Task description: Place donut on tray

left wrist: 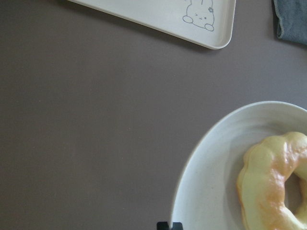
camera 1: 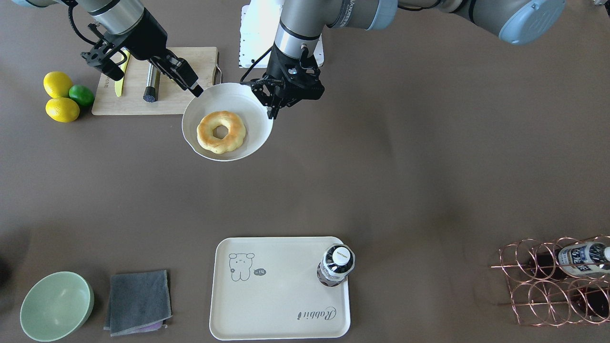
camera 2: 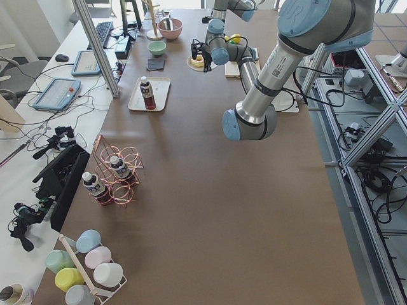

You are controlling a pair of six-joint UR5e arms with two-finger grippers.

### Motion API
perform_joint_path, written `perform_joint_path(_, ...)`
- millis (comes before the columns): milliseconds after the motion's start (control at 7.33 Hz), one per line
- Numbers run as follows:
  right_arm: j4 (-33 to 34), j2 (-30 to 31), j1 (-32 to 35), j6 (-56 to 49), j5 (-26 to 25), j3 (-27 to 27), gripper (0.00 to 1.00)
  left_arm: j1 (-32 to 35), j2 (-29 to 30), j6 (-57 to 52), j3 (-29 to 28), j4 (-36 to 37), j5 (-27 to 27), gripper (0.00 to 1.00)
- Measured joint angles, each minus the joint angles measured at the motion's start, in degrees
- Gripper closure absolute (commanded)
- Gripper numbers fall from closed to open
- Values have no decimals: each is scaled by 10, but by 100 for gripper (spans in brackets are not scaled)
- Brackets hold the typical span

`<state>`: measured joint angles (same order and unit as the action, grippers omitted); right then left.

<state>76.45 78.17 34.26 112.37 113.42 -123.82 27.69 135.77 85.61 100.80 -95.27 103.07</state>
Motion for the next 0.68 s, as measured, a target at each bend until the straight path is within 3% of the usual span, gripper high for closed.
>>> perform_joint_path(273,-2,-2,-9,3,-14,9,51,0,-2,0,2,0,-3,100)
perform_joint_path(409,-2,-3,-14,4,-22,12,63,0,-2,0,3,0,-4,100)
perform_joint_path(682,-4,-5,-19,12,-29,16,100,0,-2,0,4,0,-4,100)
